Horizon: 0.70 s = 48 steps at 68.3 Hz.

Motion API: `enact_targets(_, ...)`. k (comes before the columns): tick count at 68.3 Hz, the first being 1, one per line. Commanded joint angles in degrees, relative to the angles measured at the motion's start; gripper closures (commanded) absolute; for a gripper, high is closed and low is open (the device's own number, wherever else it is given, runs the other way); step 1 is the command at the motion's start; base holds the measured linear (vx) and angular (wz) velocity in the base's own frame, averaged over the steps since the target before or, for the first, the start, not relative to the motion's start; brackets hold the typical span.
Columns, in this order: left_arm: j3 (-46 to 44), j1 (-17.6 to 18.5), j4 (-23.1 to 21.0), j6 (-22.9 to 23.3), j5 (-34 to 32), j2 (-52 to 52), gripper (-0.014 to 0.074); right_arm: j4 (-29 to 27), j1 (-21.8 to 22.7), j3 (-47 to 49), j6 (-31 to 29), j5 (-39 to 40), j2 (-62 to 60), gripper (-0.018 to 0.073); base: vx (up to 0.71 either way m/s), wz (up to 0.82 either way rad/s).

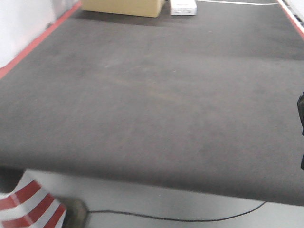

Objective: Move and align brake pads A on conveyor
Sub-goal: 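Turn the base to face the black conveyor belt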

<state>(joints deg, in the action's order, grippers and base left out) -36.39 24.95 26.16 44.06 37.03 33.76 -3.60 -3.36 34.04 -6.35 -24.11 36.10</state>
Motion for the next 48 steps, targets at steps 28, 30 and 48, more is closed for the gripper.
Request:
enact_targets(28, -1.7, 0.3, 1.4, 0.0, -4.4, 0.2, 0.0416, 0.0, 0.0, 1.7, -0.4, 5.4, -0.1, 0.0482, 0.25, -0.32)
enact_targets(30, -1.7, 0.3, 1.4, 0.0, -4.4, 0.2, 0.0416, 0.0, 0.0, 1.7, -0.4, 5.4, -0.1, 0.0482, 0.22, -0.25)
enact_targets(48, -1.7, 0.3, 1.4, 0.0, -4.4, 0.2, 0.0416, 0.0, 0.0, 1.7, -0.4, 5.4, -0.1, 0.0482, 0.18, -0.15)
